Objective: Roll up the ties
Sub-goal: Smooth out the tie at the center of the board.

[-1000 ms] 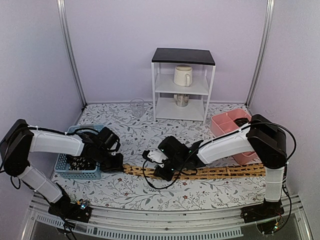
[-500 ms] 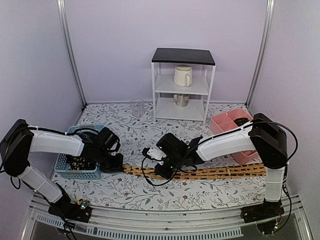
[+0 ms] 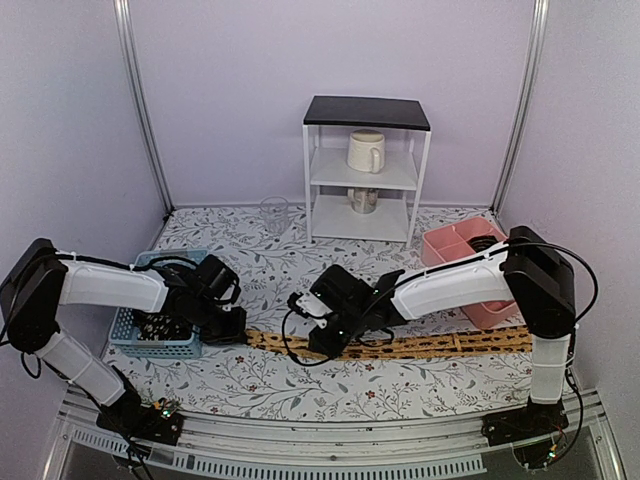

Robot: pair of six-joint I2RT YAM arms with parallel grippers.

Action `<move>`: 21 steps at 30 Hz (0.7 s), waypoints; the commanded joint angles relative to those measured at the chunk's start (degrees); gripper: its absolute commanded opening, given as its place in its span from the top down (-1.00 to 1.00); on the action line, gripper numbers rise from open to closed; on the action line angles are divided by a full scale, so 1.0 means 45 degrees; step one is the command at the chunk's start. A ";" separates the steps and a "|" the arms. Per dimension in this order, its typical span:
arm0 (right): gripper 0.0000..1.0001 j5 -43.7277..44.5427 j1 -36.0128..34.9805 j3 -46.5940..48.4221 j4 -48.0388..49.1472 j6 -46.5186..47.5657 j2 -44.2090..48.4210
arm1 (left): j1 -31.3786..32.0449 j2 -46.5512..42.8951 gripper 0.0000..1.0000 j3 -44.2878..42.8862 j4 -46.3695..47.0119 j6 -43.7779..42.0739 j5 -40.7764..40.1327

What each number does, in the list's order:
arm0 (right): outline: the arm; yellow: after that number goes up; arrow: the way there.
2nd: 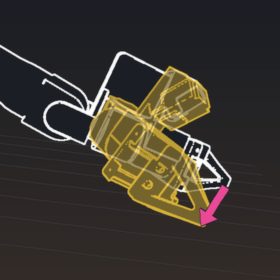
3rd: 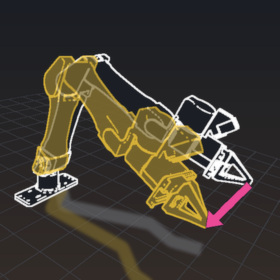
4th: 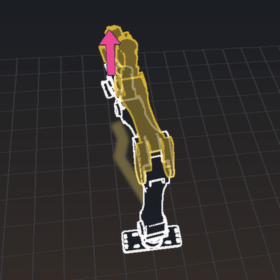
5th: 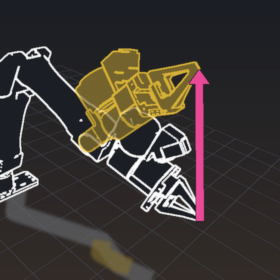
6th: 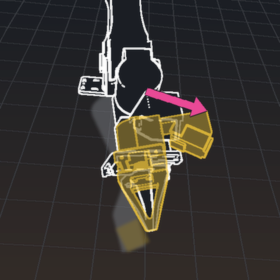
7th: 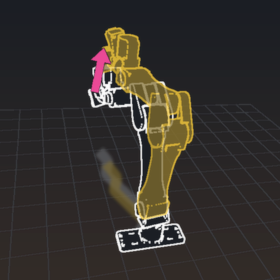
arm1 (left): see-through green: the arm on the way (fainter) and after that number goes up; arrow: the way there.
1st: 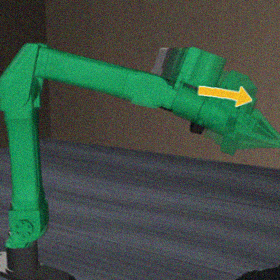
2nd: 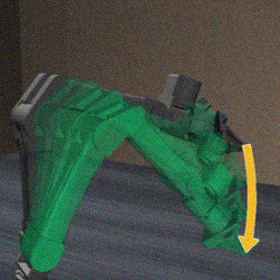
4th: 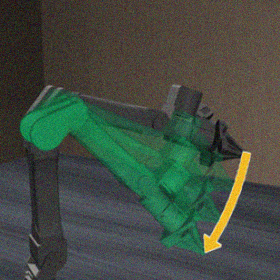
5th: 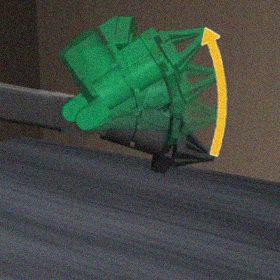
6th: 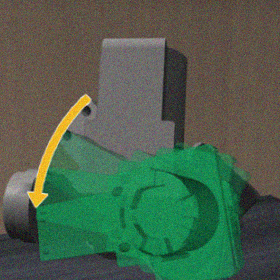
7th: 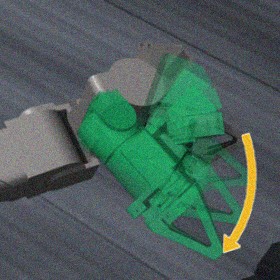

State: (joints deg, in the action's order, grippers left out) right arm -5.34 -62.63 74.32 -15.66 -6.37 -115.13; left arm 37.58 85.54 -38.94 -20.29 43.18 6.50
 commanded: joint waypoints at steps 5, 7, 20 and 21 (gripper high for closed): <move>0.52 -0.0579 -0.0183 -0.0403 0.0431 -0.1218 0.0388 | -0.0150 -0.0031 1.00 0.0176 -0.0277 0.0141 -0.0284; 0.51 -0.0370 -0.0179 -0.0544 0.0594 -0.1235 0.0485 | -0.0149 -0.0127 1.00 0.0126 -0.0372 0.0179 -0.0265; 0.47 -0.0310 -0.0170 -0.1364 0.1874 -0.2449 0.1692 | -0.0149 -0.1677 1.00 -0.0603 -0.0069 0.0125 0.1299; 0.51 -0.0323 -0.0170 -0.1434 0.2000 -0.2607 0.1741 | -0.0144 -0.1571 1.00 -0.0556 0.0190 0.0040 0.1626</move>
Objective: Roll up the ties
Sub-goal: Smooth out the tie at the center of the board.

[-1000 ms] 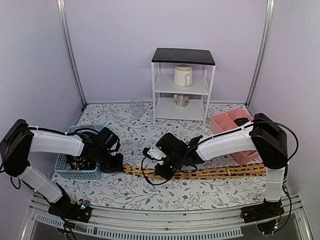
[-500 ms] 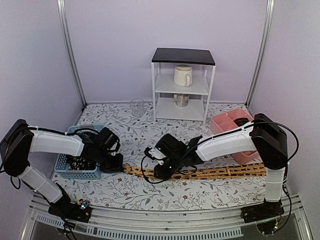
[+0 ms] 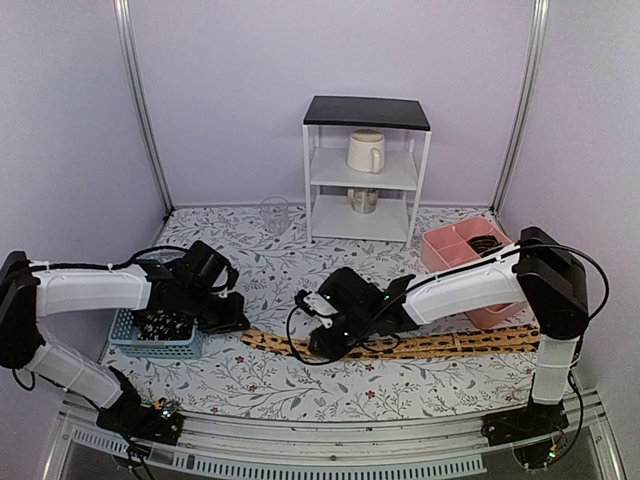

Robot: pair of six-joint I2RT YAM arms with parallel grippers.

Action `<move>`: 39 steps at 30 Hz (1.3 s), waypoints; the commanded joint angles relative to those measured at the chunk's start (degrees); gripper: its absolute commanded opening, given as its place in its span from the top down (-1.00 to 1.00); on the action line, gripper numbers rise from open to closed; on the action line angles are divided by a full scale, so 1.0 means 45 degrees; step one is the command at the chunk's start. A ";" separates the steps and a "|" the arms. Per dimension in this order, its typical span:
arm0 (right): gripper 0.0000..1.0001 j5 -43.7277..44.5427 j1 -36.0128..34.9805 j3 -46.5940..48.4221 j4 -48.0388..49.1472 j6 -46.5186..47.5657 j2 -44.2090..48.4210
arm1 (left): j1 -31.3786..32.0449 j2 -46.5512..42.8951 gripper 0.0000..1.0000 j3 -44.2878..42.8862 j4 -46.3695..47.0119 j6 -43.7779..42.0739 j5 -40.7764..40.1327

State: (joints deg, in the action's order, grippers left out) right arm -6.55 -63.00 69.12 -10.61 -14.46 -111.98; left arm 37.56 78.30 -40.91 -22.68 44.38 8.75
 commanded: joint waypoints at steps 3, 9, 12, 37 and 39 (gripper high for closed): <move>0.62 -0.0129 -0.0082 -0.0471 0.1199 -0.1236 0.0991 | -0.0124 0.0512 1.00 -0.0189 0.1118 -0.0448 0.1462; 0.76 0.0137 -0.0100 -0.0695 0.1435 -0.1681 0.0259 | -0.0130 0.1774 1.00 -0.0396 0.0762 -0.0558 0.0592; 0.82 0.0469 -0.0083 -0.0805 0.1336 -0.1827 -0.0229 | -0.0124 0.2063 1.00 -0.0309 0.0403 -0.0439 0.0146; 0.92 0.0916 -0.0091 -0.1037 0.1280 -0.2009 -0.0151 | -0.0549 0.1693 1.00 -0.0747 -0.1065 -0.0436 -0.1871; 0.92 0.0462 -0.0086 -0.0826 0.1363 -0.2235 0.0099 | -0.0554 0.1847 1.00 -0.0791 -0.1030 -0.0474 -0.1939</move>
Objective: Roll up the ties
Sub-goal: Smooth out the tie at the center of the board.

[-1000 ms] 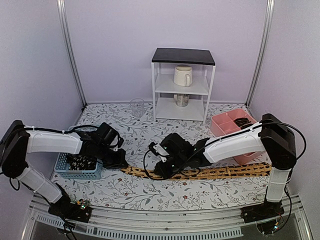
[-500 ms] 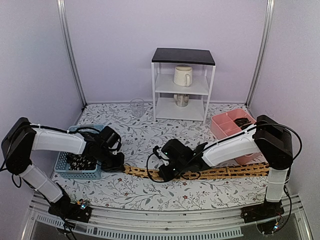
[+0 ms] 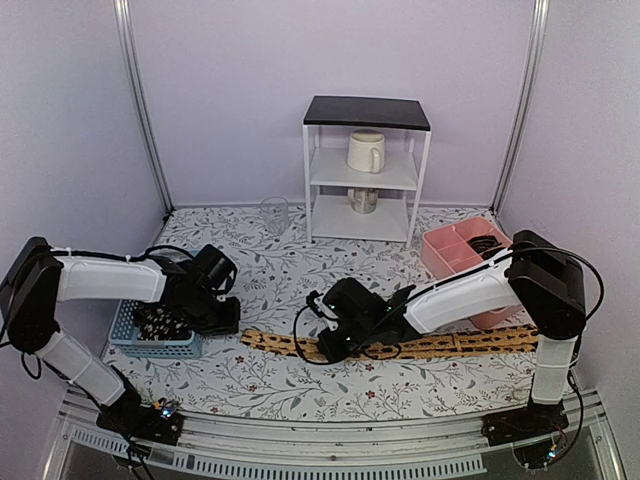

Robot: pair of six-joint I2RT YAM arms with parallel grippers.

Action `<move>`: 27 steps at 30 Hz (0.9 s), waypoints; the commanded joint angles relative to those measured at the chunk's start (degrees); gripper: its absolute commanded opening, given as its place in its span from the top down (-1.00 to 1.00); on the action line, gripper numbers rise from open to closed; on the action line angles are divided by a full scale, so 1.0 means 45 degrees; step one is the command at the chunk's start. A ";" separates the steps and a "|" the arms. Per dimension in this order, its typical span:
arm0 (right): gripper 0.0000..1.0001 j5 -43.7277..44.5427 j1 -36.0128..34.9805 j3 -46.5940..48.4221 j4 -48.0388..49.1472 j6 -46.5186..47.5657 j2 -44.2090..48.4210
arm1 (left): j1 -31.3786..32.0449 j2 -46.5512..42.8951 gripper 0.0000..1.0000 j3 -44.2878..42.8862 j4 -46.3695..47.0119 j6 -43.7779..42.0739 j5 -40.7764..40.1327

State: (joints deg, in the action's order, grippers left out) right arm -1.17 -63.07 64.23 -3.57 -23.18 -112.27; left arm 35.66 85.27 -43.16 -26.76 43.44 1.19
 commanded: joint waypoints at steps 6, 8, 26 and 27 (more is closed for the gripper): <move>0.91 -0.1667 -0.0086 0.0798 0.0714 -0.1120 0.0173 | -0.0209 0.0746 1.00 -0.0264 0.0313 -0.0490 0.0025; 0.91 -0.1529 -0.0072 0.1206 0.0890 -0.1402 -0.0154 | -0.0210 0.0850 1.00 -0.0156 0.0491 -0.0493 0.0163; 0.92 -0.1988 -0.0257 0.3501 0.1628 -0.2688 -0.3053 | -0.0190 0.0474 1.00 0.0985 0.2293 -0.0043 0.2161; 0.92 -0.1964 -0.0266 0.3484 0.1660 -0.2762 -0.3066 | -0.0190 0.0407 1.00 0.1022 0.2422 0.0015 0.2292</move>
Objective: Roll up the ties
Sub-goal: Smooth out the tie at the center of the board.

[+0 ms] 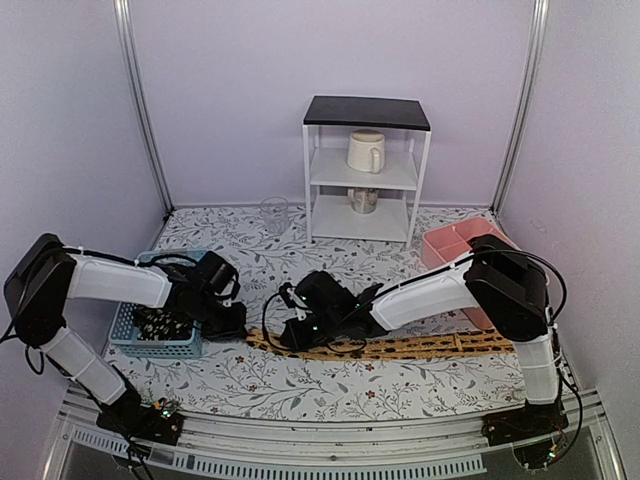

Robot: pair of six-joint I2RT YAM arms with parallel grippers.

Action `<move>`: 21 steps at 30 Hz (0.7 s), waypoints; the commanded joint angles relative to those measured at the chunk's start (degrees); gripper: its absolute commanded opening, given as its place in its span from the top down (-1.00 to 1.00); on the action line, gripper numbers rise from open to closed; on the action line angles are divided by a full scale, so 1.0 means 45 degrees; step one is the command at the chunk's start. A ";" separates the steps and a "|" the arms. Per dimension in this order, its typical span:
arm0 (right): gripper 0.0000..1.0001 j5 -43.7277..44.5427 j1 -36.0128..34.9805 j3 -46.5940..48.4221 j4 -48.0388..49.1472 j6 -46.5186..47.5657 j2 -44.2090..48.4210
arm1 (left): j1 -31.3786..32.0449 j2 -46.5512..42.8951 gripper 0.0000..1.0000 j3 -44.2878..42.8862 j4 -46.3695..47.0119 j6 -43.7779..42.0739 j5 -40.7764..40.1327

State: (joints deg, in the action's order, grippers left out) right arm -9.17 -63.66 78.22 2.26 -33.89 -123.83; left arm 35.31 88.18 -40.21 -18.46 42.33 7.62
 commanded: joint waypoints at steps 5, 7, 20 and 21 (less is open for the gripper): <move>0.92 -0.0155 -0.0183 0.0166 0.0559 -0.0640 -0.0552 | -0.0113 -0.0591 1.00 0.0438 0.1067 0.0536 0.1561; 0.92 -0.0167 -0.0207 0.0070 0.0626 -0.0734 -0.0542 | -0.0117 -0.0790 1.00 0.0417 0.1123 0.0655 0.1643; 0.93 -0.0272 -0.0223 -0.0374 0.1144 -0.1134 -0.0553 | -0.0346 -0.2037 1.00 0.1083 0.2107 0.1218 0.2259; 0.93 -0.0260 -0.0216 -0.0399 0.1187 -0.1174 -0.0559 | -0.0347 -0.2054 1.00 0.1151 0.2148 0.1236 0.2322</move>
State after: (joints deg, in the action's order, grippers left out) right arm -9.82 -64.18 77.25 5.65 -38.15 -124.07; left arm 34.72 79.44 -36.60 -10.33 47.07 16.29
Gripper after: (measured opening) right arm 0.037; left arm 0.002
